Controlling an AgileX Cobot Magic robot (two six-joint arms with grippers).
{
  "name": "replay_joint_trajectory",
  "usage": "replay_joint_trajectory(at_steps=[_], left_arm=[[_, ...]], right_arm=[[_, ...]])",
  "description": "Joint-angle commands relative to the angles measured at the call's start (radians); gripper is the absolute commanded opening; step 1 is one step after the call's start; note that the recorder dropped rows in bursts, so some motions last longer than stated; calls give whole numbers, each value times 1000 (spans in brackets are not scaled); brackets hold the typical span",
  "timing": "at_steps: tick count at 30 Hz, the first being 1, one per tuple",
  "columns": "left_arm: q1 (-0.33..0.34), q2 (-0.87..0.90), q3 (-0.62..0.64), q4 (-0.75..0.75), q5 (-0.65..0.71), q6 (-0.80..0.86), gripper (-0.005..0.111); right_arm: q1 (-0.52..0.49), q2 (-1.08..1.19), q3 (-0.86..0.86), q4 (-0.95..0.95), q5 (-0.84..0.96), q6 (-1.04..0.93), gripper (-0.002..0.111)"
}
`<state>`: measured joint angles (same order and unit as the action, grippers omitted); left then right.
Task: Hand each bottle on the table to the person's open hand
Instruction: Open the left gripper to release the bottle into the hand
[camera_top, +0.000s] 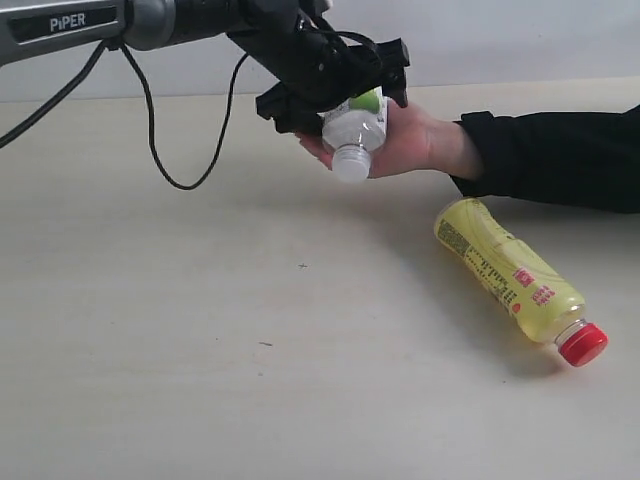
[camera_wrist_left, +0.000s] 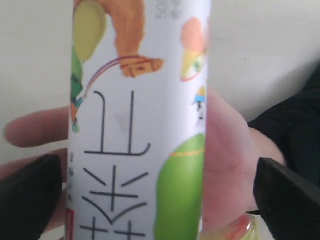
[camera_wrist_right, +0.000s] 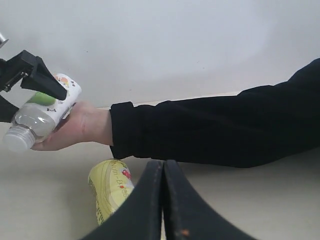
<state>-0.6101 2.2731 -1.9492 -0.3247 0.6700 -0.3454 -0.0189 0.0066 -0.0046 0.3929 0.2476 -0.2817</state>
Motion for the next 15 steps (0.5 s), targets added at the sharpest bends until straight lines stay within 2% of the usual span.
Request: replay_joint_trajectory(at_steps=[1, 8, 15], left_arm=[[23, -57, 3, 16, 16, 53, 105], [44, -129, 3, 127, 139, 76, 105], [18, -162, 3, 133, 346, 284, 105]], right_arm=[[-4, -7, 5, -1, -2, -4, 0], [-4, -7, 5, -1, -2, -3, 0], [-4, -7, 5, -1, -2, -4, 0]])
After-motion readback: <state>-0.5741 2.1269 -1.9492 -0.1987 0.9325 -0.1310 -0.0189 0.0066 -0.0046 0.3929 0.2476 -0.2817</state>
